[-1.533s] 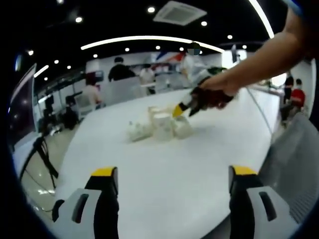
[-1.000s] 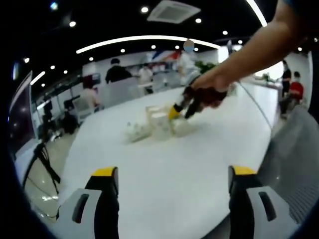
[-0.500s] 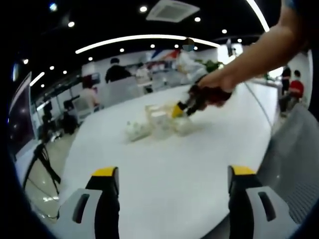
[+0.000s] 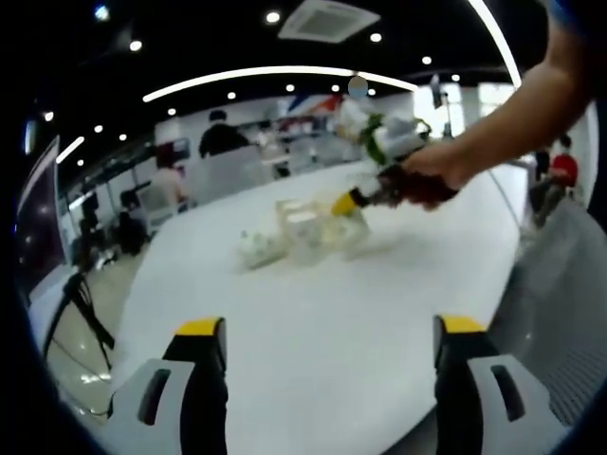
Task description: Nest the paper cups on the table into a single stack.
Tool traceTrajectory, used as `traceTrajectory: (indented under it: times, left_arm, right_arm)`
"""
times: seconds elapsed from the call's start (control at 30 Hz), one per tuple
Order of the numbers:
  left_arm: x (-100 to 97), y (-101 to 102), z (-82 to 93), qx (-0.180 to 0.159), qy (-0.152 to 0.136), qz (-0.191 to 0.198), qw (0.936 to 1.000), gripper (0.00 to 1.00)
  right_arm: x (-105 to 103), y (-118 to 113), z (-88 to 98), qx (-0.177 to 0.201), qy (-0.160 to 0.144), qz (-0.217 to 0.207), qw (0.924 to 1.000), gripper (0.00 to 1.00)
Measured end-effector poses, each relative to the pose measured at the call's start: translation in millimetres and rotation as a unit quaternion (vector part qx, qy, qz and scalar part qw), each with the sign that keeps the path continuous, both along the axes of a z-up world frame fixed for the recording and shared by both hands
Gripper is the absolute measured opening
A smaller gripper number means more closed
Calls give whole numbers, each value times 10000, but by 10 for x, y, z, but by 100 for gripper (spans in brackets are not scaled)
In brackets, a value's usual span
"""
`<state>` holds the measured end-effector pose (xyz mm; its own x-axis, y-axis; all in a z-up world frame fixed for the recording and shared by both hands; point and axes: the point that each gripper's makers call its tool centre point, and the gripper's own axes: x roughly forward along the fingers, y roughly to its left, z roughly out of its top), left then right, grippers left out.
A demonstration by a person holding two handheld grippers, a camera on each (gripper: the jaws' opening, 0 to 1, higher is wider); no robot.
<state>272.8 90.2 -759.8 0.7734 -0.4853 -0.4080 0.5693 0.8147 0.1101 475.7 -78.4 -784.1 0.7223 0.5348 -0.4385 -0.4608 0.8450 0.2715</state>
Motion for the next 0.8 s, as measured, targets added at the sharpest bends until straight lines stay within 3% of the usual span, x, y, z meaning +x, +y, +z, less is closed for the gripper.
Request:
traceTrajectory:
  times: [0.13, 0.2, 0.27, 0.5, 0.8]
  left_arm:
    - [1, 1, 0, -1, 4, 7, 10000, 89]
    - [0, 1, -3, 3, 8, 5, 10000, 89]
    - [-1, 0, -3, 3, 11, 7, 10000, 89]
    - [-6, -1, -11, 13, 27, 5, 10000, 88]
    - [-9, -6, -12, 10, 32, -10, 10000, 88]
  right_arm:
    - [-39, -1, 62, -87, -290, 84, 9995, 35]
    - [-62, -1, 49, -173, -293, 164, 9993, 36]
    - [-74, 0, 89, -344, -563, 300, 9974, 36]
    - [-136, 47, 386, -336, -1454, 510, 9875, 35]
    - [-177, 0, 451, -256, -1659, 504, 9845, 35]
